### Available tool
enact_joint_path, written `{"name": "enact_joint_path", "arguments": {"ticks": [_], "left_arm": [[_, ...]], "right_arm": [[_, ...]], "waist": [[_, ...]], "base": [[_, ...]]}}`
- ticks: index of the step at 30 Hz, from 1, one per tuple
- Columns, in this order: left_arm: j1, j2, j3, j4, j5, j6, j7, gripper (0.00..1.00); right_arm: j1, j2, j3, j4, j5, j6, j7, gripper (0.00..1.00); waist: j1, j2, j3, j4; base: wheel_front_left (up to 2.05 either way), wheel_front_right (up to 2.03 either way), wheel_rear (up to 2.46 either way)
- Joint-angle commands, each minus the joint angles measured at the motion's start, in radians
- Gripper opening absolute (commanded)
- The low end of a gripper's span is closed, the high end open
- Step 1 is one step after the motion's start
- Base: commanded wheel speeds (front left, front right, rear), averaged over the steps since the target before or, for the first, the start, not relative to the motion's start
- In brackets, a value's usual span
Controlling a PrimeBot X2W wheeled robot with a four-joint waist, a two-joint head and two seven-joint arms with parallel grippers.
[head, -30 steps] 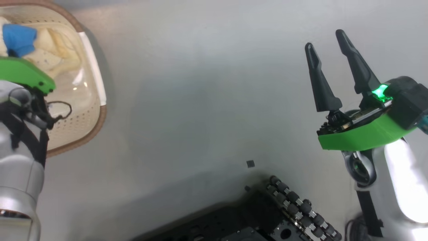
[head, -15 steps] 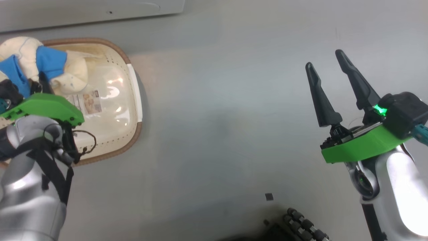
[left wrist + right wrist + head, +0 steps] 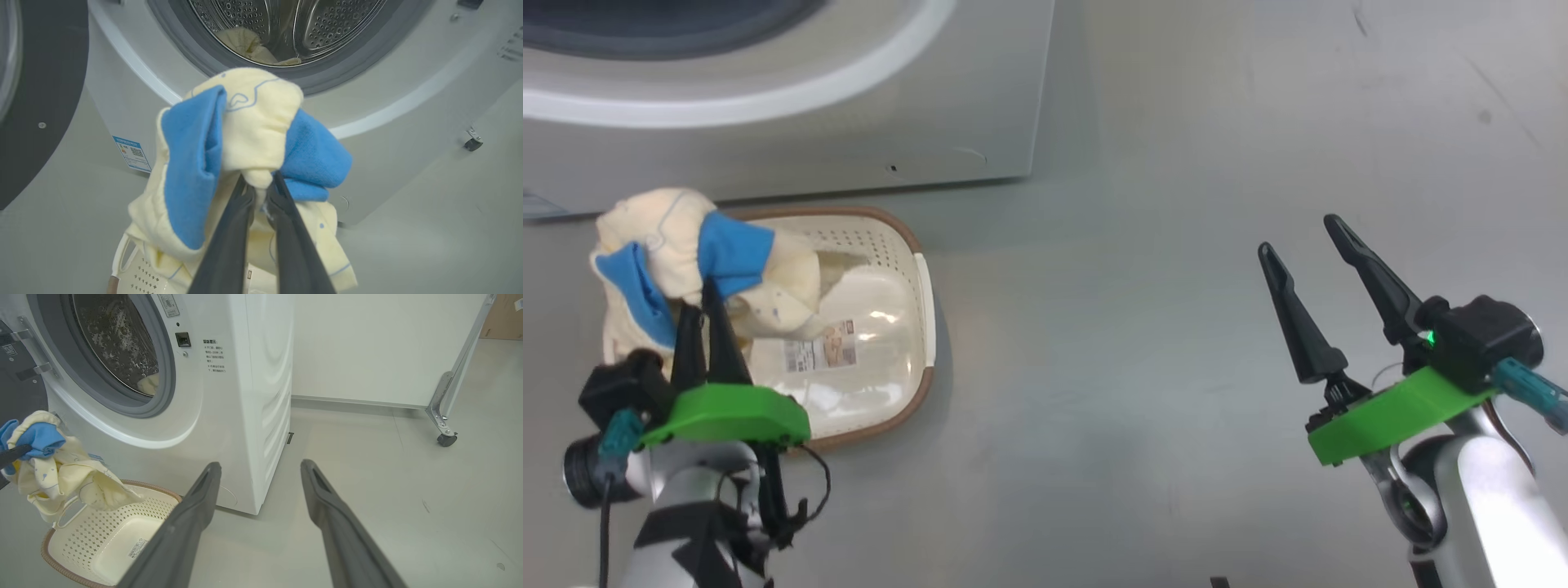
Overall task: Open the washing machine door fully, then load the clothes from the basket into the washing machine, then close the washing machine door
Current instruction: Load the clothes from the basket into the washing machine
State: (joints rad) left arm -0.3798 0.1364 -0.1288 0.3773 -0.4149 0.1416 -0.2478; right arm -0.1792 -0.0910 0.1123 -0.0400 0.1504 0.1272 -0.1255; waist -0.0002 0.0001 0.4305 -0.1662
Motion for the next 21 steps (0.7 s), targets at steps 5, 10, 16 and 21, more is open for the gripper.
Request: {"name": "enact_joint_path", "arguments": {"ticks": [5,10,16,21], "left_arm": [[0.109,0.016,0.029,-0.151,0.045,0.021,-0.014,0.0],[0.214,0.026,0.016,-0.251,0.063,0.048,0.01,0.0],[0.31,0.039,0.003,-0.359,0.076,0.074,0.056,0.0],[0.394,0.05,-0.003,-0.429,0.075,0.092,0.095,0.0]], "right_arm": [[0.049,-0.003,-0.015,-0.031,-0.015,0.003,0.018,1.0],[0.094,0.007,-0.038,-0.035,-0.03,0.003,0.038,1.0],[0.144,0.017,-0.056,-0.056,-0.048,0.003,0.068,1.0],[0.192,0.024,-0.064,-0.078,-0.061,0.003,0.094,1.0]], "waist": [[0.0002,-0.0001,-0.14,0.048],[0.0002,-0.0001,-0.226,0.066],[0.0002,-0.0001,-0.309,0.088],[0.0002,-0.0001,-0.379,0.106]], "base": [[0.0,0.0,0.0],[0.0,0.0,0.0],[0.0,0.0,0.0],[0.0,0.0,0.0]]}}
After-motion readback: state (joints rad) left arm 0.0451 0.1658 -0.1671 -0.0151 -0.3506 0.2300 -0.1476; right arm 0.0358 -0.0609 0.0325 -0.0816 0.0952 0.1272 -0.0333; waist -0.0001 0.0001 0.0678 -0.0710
